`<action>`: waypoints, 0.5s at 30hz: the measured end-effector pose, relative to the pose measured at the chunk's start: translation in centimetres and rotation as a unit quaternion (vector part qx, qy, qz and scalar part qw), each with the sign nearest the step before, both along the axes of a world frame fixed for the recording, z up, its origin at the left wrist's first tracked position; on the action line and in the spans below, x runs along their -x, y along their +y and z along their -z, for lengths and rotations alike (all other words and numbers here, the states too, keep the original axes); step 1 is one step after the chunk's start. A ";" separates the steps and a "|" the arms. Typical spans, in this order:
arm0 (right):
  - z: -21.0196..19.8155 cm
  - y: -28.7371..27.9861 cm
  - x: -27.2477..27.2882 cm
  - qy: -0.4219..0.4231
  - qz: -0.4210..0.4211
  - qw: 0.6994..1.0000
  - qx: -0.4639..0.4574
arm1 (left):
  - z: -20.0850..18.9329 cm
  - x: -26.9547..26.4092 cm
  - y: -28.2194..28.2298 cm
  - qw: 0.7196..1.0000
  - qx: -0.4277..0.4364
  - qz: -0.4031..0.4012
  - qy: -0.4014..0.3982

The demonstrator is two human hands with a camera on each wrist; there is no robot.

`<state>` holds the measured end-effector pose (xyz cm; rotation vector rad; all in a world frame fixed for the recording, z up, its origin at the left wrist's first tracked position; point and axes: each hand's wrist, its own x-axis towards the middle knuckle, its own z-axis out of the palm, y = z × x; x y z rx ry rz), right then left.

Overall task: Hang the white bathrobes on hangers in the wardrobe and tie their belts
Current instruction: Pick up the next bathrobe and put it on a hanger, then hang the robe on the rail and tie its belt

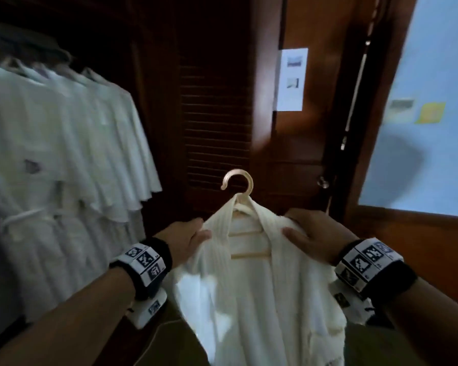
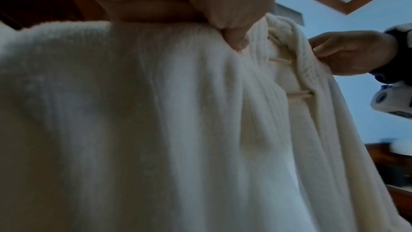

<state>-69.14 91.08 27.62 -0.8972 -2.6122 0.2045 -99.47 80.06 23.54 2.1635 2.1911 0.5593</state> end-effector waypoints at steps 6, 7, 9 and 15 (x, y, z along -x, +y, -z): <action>-1.0 5.3 17.2 -0.020 -0.160 0.987 -0.016 | 0.1 12.9 -3.7 0.990 -0.022 -0.138 -0.021; -1.3 6.0 19.9 -0.019 -0.182 0.983 -0.021 | -0.4 14.9 -4.0 0.987 -0.022 -0.161 -0.013; -2.0 7.4 25.1 -0.015 -0.220 0.975 -0.026 | -2.0 18.6 -4.6 0.979 -0.018 -0.204 0.015; -4.8 12.4 39.1 0.031 -0.313 0.947 -0.063 | -6.7 27.7 -4.4 0.944 -0.039 -0.315 0.090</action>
